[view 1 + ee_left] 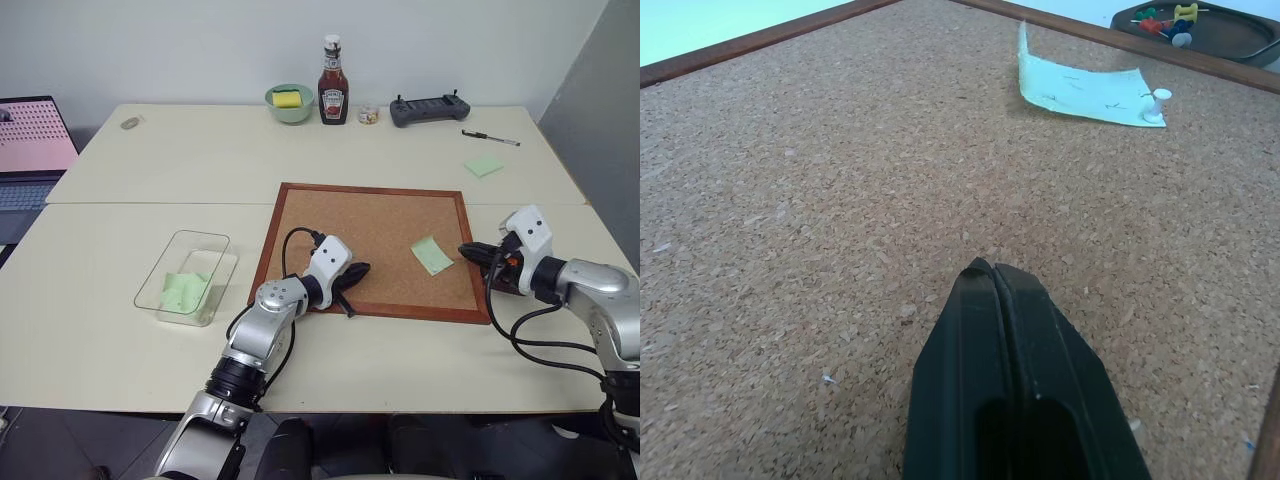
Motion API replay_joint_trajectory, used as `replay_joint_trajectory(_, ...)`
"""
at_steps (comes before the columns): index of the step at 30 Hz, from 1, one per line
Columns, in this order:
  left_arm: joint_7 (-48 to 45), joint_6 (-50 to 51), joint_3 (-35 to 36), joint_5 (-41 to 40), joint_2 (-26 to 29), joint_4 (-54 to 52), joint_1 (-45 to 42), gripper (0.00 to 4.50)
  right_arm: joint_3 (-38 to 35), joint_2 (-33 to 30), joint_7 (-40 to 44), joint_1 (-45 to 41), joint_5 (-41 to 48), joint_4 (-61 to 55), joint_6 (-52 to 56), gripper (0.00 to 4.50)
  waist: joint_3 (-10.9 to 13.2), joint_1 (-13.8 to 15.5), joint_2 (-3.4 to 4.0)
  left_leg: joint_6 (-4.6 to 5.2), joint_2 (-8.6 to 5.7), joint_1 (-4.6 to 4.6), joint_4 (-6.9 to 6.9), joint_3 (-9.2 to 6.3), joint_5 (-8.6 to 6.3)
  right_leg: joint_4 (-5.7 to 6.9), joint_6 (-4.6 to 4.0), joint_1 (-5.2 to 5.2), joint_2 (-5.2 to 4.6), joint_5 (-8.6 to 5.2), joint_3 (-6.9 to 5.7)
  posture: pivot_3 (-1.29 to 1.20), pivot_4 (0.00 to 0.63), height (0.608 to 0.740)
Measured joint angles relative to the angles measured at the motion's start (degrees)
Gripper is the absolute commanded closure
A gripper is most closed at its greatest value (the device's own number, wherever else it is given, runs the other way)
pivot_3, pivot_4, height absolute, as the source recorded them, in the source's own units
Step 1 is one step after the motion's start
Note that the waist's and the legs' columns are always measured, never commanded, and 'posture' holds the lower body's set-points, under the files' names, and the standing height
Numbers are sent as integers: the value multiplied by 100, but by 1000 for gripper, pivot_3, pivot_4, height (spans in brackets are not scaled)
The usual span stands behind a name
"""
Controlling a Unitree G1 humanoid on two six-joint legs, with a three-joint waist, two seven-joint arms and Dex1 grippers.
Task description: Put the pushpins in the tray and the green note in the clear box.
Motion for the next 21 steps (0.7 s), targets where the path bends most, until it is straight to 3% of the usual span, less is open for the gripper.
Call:
replay_joint_trajectory(12,-7,-44,-24,6,3,53,-28,4500,-171,-1173,275,691,-548,163,-644,4407,-1,6,1,0,0,1,0,3,0,-3,1,2,0,-1,1,0,150,740)
replay_joint_trajectory(17,-40,-107,-31,7,-10,132,-62,4500,-72,-1370,315,724,-896,381,-873,4407,-2,6,2,0,1,2,0,2,0,-3,2,3,0,-1,0,0,150,740)
replay_joint_trajectory(21,-41,-113,-40,9,-16,145,-71,4500,118,-1365,312,717,-1032,511,-950,3744,-1,12,2,0,-1,2,1,2,0,-5,4,5,-1,0,1,0,150,740)
